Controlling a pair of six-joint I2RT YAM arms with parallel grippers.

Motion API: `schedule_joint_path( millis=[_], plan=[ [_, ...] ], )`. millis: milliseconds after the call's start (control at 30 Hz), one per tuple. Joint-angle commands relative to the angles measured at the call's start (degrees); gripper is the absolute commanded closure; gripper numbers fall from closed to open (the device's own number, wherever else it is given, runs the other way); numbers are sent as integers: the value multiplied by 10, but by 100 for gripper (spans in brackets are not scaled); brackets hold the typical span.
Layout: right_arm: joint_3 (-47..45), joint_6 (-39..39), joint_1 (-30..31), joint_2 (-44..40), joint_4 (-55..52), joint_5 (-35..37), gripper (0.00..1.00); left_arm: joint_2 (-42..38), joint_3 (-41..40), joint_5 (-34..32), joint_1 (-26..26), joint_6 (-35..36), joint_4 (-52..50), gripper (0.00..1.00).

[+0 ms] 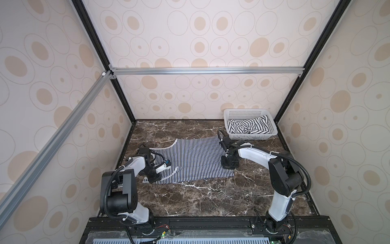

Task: Fold and stack tank tops
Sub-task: Move the tank top to the center of the table.

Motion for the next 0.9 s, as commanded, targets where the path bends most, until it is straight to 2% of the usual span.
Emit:
schedule_joint_path(
  millis=[0,333,567,867],
  plan=[
    [-12,-1,3,10,-5,1,79,-21,4,9,15,34,-27,83],
    [-45,7,20,9,-4,7,79,-8,-11,-10,76,65,-15,82],
    [-62,12,34,8,-16,17,78,2,-42,-34,89,66,33,82],
    [-107,26,55,-38,-36,33,78,0,-55,-50,135,116,17,82]
  ],
)
